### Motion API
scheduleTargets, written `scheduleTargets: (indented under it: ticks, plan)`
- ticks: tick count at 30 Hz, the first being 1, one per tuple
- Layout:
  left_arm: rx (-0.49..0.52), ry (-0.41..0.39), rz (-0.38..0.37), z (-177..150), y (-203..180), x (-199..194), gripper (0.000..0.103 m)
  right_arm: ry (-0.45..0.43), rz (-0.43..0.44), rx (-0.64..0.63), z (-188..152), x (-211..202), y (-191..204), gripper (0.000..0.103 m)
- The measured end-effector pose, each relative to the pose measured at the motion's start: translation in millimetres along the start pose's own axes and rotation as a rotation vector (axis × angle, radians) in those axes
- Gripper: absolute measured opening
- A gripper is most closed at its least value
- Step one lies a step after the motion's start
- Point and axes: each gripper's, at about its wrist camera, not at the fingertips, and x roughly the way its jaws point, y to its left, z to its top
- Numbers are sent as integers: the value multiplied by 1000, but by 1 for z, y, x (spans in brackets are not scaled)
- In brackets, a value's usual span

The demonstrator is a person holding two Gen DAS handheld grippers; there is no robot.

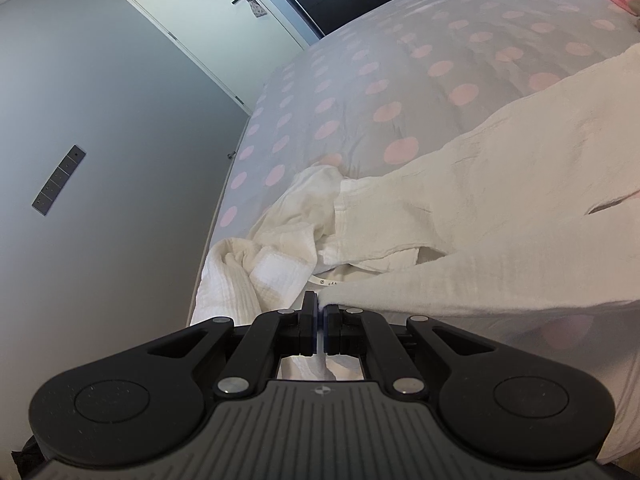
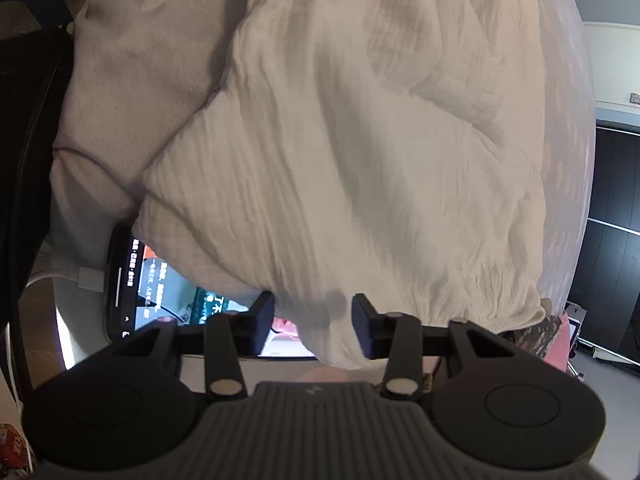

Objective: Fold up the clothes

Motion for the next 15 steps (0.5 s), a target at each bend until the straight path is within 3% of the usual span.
scheduleTargets:
  ticks: [5, 6, 15]
  plan:
    - [5, 9, 7, 2, -2, 4, 1, -15, 1, -1, 3, 4, -2, 15]
    - [5, 10, 8, 2, -3, 5, 1, -10, 4, 2, 4, 5, -2, 6]
    - [16, 12, -13, -6, 7, -6, 1, 56, 24, 68, -24, -29, -16, 3]
